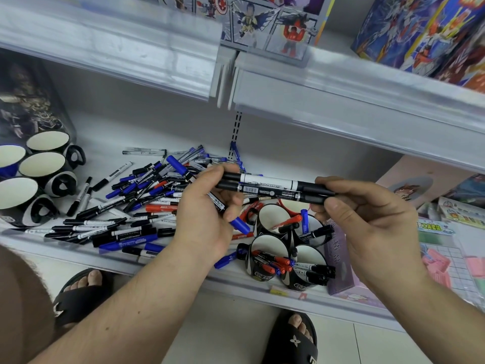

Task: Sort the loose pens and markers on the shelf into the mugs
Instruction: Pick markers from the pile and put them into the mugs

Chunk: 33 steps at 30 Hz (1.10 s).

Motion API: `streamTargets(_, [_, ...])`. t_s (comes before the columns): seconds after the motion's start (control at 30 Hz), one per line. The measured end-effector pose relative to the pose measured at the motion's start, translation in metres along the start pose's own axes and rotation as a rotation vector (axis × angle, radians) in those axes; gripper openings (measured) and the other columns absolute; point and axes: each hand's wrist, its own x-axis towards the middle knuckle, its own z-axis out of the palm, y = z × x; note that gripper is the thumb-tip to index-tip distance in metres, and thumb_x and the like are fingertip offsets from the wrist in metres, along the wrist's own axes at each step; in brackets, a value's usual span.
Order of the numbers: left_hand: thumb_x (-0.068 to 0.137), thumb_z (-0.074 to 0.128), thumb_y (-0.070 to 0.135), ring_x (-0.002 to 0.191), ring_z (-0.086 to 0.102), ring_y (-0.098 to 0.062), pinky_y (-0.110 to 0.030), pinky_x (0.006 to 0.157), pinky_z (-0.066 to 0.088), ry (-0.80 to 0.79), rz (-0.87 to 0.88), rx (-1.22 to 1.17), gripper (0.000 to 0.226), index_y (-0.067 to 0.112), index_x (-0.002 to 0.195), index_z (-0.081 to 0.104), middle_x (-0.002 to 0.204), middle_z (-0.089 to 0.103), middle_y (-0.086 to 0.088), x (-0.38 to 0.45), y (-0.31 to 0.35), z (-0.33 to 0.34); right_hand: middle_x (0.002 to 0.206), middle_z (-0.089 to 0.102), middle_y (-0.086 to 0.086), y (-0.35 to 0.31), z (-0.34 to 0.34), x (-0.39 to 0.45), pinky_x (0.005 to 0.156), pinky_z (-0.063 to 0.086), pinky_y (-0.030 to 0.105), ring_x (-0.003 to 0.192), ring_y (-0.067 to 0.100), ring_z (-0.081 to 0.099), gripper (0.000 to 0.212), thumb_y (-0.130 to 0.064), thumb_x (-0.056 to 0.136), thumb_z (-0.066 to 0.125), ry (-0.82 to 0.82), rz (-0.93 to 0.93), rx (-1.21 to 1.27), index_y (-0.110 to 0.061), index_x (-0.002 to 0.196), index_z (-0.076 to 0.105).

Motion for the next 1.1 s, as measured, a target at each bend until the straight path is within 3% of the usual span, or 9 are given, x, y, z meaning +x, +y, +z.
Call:
streamTargets(0.13, [0.097,0.050,0.011,0.046,0.047,-0.009,-0.014,0.032,0.027,0.000,0.058,0.088,0.044,0.020,0.060,0.073,0.065,0.066,0.004,0.003,0.000,-0.001,0.091,0.076,-0.005,0.004,-0.003,0.000,0.076,0.058,0.024,0.077,0.025,0.071,0.029,-0.003,0.077,0.076,0.005,-0.060,-0.073,-0.028,0.092,0.077])
streamTargets(0.23, [0.097,0.052,0.009,0.047,0.049,-0.010,-0.015,0.033,0.030,0.005,0.123,0.156,0.034,0.015,0.071,0.073,0.064,0.064,0.002,0.004,-0.002,-0.002,0.089,0.075,0.002,0.010,-0.005,-0.002,0.075,0.057,0.022,0.080,0.039,0.066,0.031,0.000,0.078,0.067,0.011,-0.088,-0.121,-0.021,0.099,0.073])
streamTargets(0.3, [0.097,0.052,0.008,0.048,0.049,-0.010,-0.015,0.034,0.030,0.010,0.148,0.199,0.025,0.011,0.080,0.070,0.065,0.063,0.001,0.004,-0.004,-0.002,0.084,0.074,-0.002,0.012,-0.006,-0.002,0.073,0.056,0.019,0.077,0.036,0.066,0.035,0.006,0.080,0.067,0.013,-0.090,-0.127,-0.022,0.100,0.071])
streamTargets(0.43, [0.095,0.056,0.009,0.047,0.051,-0.009,-0.015,0.035,0.031,0.049,0.112,0.248,0.019,0.010,0.082,0.069,0.067,0.066,0.002,0.006,-0.006,-0.003,0.089,0.075,-0.007,0.010,-0.005,0.000,0.076,0.055,0.020,0.078,0.020,0.069,0.041,-0.004,0.076,0.068,0.034,-0.092,-0.091,-0.038,0.099,0.075])
streamTargets(0.6, [0.097,0.056,0.010,0.045,0.053,-0.007,-0.014,0.036,0.033,0.088,0.102,0.314,0.015,0.010,0.087,0.068,0.072,0.063,-0.001,0.008,-0.010,-0.004,0.095,0.072,-0.003,0.011,-0.004,0.000,0.085,0.059,0.038,0.089,0.027,0.069,0.040,-0.004,0.073,0.069,0.073,-0.074,-0.070,-0.020,0.110,0.068])
streamTargets(0.73, [0.097,0.055,0.011,0.047,0.054,-0.007,-0.014,0.037,0.034,0.079,0.106,0.331,0.014,0.009,0.091,0.068,0.074,0.062,-0.003,0.008,-0.009,-0.004,0.097,0.073,0.001,0.010,-0.004,0.000,0.088,0.057,0.045,0.090,0.026,0.070,0.044,-0.003,0.075,0.068,0.082,-0.071,-0.056,-0.021,0.115,0.065])
streamTargets(0.9, [0.097,0.056,0.013,0.047,0.056,-0.007,-0.015,0.037,0.034,0.086,0.106,0.360,0.013,0.010,0.091,0.067,0.063,0.065,0.003,0.006,-0.008,-0.002,0.093,0.075,-0.001,0.011,-0.004,0.001,0.088,0.057,0.036,0.087,0.020,0.071,0.060,0.012,0.080,0.068,0.074,-0.040,-0.011,-0.027,0.124,0.054])
streamTargets(1.1, [0.096,0.056,0.013,0.046,0.057,-0.008,-0.015,0.036,0.032,0.079,0.136,0.382,0.013,0.010,0.091,0.067,0.061,0.066,0.006,0.004,-0.008,0.000,0.099,0.072,0.014,0.014,-0.007,0.001,0.089,0.057,0.035,0.089,0.024,0.071,0.064,0.019,0.083,0.061,0.105,-0.023,-0.010,-0.030,0.125,0.054])
